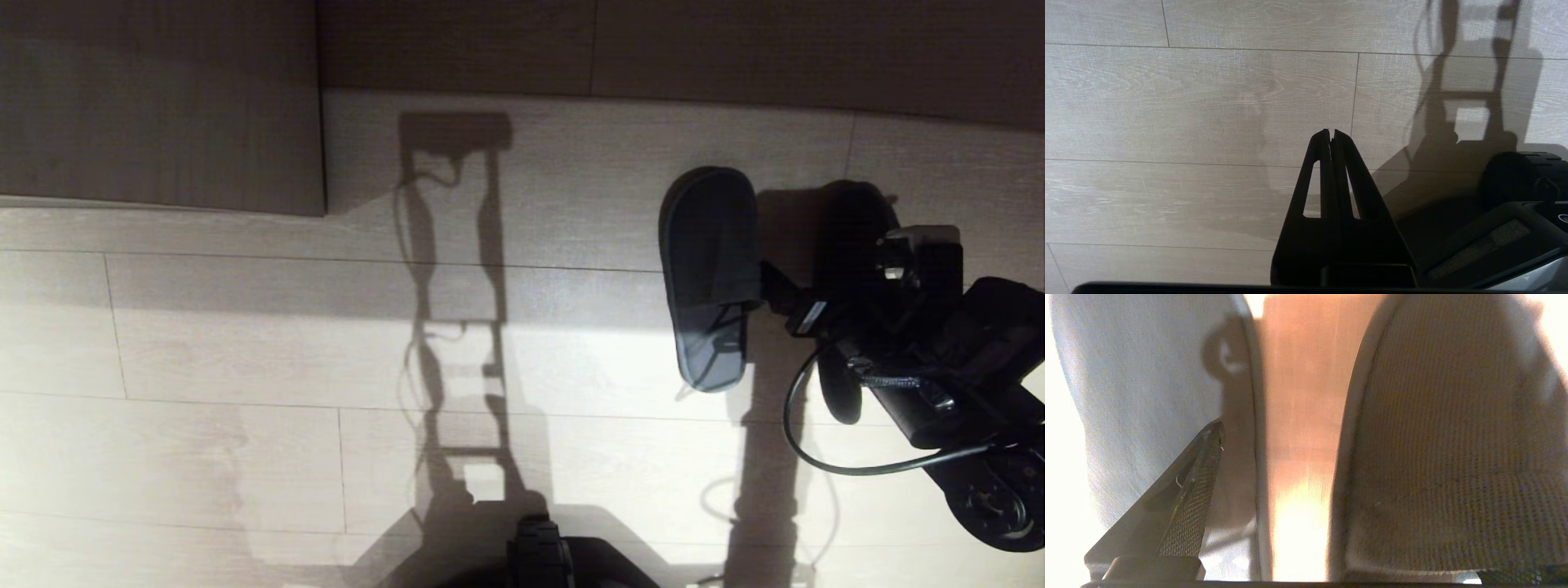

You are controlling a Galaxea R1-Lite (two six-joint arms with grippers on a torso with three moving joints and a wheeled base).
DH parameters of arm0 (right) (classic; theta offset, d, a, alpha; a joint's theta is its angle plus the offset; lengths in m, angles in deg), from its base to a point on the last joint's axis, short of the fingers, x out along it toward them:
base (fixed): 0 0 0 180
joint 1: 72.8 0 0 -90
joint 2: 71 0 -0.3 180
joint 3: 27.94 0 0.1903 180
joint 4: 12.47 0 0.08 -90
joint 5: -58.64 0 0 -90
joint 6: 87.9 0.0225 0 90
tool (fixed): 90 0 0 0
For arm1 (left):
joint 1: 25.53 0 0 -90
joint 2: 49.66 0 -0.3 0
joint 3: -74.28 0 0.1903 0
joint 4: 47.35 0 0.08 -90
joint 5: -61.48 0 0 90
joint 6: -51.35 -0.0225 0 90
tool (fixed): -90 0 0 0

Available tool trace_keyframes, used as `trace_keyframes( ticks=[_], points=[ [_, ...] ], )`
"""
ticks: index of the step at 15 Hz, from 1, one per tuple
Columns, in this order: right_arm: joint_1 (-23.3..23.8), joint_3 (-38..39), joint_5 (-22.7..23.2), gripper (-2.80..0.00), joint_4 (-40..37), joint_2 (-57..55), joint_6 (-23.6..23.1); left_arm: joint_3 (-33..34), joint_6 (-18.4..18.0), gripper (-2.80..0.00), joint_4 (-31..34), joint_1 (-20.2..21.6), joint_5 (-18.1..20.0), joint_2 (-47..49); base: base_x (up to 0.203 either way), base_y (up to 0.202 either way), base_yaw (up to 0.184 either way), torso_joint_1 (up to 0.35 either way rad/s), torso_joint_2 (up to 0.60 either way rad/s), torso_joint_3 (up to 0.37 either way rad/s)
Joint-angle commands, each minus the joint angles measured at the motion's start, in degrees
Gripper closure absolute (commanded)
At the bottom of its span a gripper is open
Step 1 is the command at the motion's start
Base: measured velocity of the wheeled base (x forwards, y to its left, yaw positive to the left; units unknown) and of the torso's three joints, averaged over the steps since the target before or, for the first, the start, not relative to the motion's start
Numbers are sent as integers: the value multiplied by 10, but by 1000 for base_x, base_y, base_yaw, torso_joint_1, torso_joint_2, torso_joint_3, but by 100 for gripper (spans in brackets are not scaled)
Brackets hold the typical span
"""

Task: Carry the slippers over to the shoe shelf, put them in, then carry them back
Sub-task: Place the slippers on the floor

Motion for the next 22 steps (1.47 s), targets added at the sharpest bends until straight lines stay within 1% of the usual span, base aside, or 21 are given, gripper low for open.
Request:
trace_keyframes(
  ticks=[1,2,4,6,7,8,9,10,12,13,14,15,16,17,18,19,20,22],
  points=[
    [-2,13,3,-280,4,-10,3,0,0,0,0,0,0,0,0,0,0,0,0,0],
    [-3,21,15,-280,1,-8,7,0,0,0,0,0,0,0,0,0,0,0,0,0],
    [-2,30,24,-280,8,-20,8,0,0,0,0,1,0,0,0,0,0,0,0,0],
    [-2,31,37,-280,1,32,12,0,0,0,0,0,0,0,0,0,0,0,0,0],
    [2,28,63,-280,-29,70,30,0,0,0,0,0,0,0,0,0,0,0,0,0],
    [11,28,94,-280,-62,86,70,0,0,0,0,0,0,0,0,0,0,0,0,0],
    [18,25,140,-280,-102,89,127,0,0,0,0,0,0,0,0,0,0,0,0,0],
    [25,19,184,-280,-149,93,164,0,0,0,0,0,0,0,0,0,0,0,0,0],
    [30,14,198,-280,-167,95,170,0,0,0,0,0,0,0,0,0,0,0,0,0],
    [35,11,211,-280,-208,96,169,0,0,0,0,0,0,0,0,0,0,0,0,0],
    [37,11,209,-280,-210,95,145,0,0,0,0,0,0,0,0,0,0,0,0,0],
    [40,11,204,-280,-200,95,110,0,0,0,0,0,0,0,0,0,0,0,0,0],
    [40,12,195,-280,-196,94,101,0,0,0,0,0,0,-1,0,0,0,0,0,0],
    [40,14,173,-280,-188,92,53,0,0,0,0,0,0,0,0,0,0,0,0,0],
    [39,21,152,-280,-168,90,-15,0,0,0,0,1,0,0,0,0,0,0,0,0],
    [37,41,136,-280,-126,89,-43,0,0,0,0,0,0,0,0,0,0,0,0,0],
    [35,57,127,-280,-110,87,-54,0,0,0,0,0,0,0,0,0,0,0,0,0],
    [35,83,129,-280,-107,84,-55,0,0,0,0,1,0,0,0,0,0,0,0,0]
  ],
)
